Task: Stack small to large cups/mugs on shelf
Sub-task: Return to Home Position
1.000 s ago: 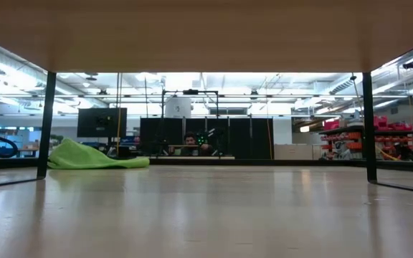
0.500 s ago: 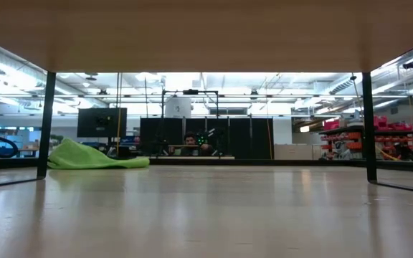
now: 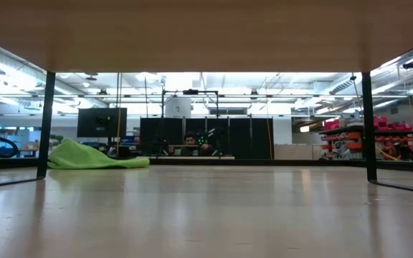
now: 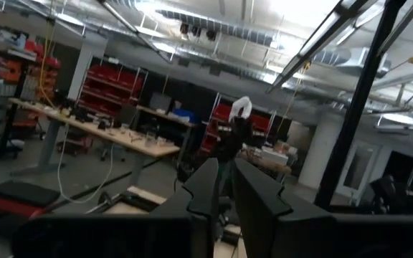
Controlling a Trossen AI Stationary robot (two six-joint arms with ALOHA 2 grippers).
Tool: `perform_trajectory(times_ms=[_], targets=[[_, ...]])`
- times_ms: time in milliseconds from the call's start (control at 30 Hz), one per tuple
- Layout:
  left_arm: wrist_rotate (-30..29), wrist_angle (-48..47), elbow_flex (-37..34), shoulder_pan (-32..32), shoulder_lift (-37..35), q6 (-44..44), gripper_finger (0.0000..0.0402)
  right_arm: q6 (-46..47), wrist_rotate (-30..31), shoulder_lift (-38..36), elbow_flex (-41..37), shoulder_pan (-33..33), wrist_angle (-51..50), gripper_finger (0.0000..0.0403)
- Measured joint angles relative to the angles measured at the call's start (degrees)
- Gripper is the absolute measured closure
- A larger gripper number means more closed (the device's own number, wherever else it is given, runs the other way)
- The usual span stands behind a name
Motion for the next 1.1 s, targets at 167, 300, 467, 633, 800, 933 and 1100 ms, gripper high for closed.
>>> perform_trajectory(times_ms=[167,300,467,633,800,933,1100], targets=[[0.0,2.7,-2.6,0.0,0.0,-0.4,0.0347,-5.1,-0.1,1.9,-6.9,-0.1,15.8,0.0393],[0.9,5.0,-5.3,0.0,0.0,-0.6,0.0345,-11.2,-3.2,1.8,-12.1,-0.1,24.9,0.0393],[3.8,7.9,-7.5,0.0,0.0,-1.0,0.0352,-16.4,-3.0,1.7,-13.3,-0.1,27.5,0.0393],[4.9,8.4,-8.5,0.0,0.0,-1.7,0.0352,-18.0,-2.9,1.7,-13.3,-0.1,27.4,0.0393],[5.0,8.7,-8.5,0.0,0.0,-1.6,0.0346,-11.6,-2.6,1.7,-13.3,-0.1,23.1,0.0393],[6.1,8.7,-8.6,0.0,0.0,-1.7,0.0345,-5.4,-2.5,1.8,-13.3,-0.1,19.3,0.0393],[6.1,10.4,-11.9,0.0,0.0,-2.8,0.0352,0.6,-2.5,1.8,-13.3,-0.1,15.5,0.0393]])
